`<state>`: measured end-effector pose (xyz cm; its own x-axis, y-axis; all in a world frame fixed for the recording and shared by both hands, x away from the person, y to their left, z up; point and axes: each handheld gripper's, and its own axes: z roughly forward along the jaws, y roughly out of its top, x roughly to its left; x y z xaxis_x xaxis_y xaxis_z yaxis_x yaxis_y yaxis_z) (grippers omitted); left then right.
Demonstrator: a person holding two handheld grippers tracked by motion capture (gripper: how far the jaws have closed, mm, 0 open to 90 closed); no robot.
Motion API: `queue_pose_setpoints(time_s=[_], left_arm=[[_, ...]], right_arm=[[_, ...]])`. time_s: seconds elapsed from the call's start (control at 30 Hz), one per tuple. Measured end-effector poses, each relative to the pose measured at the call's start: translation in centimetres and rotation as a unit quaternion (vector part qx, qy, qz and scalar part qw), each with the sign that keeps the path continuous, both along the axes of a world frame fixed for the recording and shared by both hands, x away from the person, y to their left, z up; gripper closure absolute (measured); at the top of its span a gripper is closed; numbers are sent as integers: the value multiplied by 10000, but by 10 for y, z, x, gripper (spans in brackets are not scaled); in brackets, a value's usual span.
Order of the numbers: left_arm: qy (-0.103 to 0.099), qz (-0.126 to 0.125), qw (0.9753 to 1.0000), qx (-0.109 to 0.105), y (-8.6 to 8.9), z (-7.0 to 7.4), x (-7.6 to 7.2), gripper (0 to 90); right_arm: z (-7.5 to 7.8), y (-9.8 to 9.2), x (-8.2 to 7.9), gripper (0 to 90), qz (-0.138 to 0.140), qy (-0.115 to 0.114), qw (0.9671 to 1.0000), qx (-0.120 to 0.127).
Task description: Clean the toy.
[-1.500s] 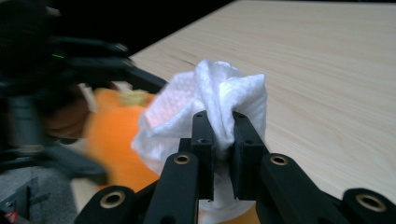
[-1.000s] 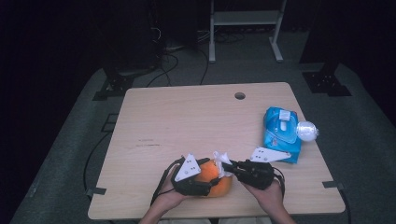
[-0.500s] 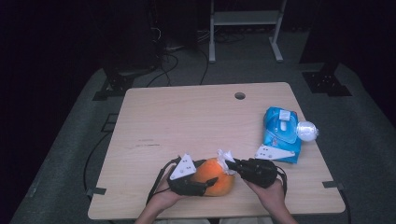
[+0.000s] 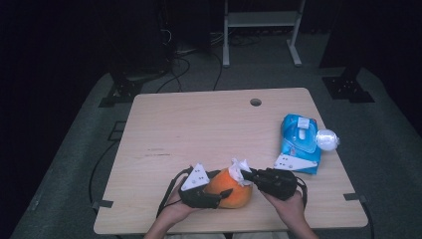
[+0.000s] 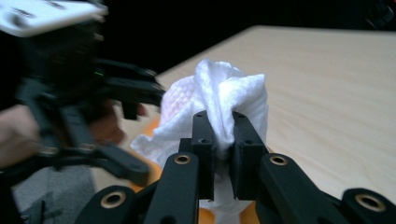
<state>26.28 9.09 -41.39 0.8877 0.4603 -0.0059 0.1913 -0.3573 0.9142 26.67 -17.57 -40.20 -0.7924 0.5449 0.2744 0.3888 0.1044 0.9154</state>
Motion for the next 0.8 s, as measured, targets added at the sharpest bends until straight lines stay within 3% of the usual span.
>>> queue_pose_setpoints(time_s=[0.1, 0.17, 0.23, 0.3, 0.4, 0.5, 0.57, 0.63, 0.7, 0.77, 0.8], left_arm=[[-73, 26, 10000, -14, -2, 4, -2, 360], [35, -45, 10000, -32, 0, 0, -1, 310], [122, -73, 9999, 4, 3, -1, 1, 200], [125, 31, 9999, 71, 4, -2, 3, 168], [34, 120, 9999, 49, 3, -4, 2, 295], [81, 289, 9992, -277, 3, 3, 2, 360], [35, 276, 9993, -245, 3, 4, 2, 351], [218, 127, 9992, -299, 5, 3, 4, 259], [231, 80, 9996, -159, 7, 1, 6, 171], [249, 182, 9994, -133, 7, -2, 6, 178], [175, 256, 9994, -142, 7, -3, 6, 230]], right_arm=[[4, 2, -3, 810, -9, -148, 9999, -65], [-6, -1, 4, 810, -89, 48, 9999, -89], [-19, -4, 10, 810, -211, 245, 9993, -203], [-21, -7, 14, 810, -277, 360, 9988, -158], [-9, -4, 6, 810, -129, 133, 9998, -45], [0, 4, -3, 809, 3, -148, 9998, -113], [-6, 2, 0, 810, -57, -47, 9999, -118], [-17, -2, 8, 809, -180, 134, 9995, -200], [-23, -5, 12, 809, -270, 313, 9989, -210], [-21, -6, 12, 810, -274, 275, 9990, -219], [-17, -5, 10, 810, -239, 237, 9993, -149]])
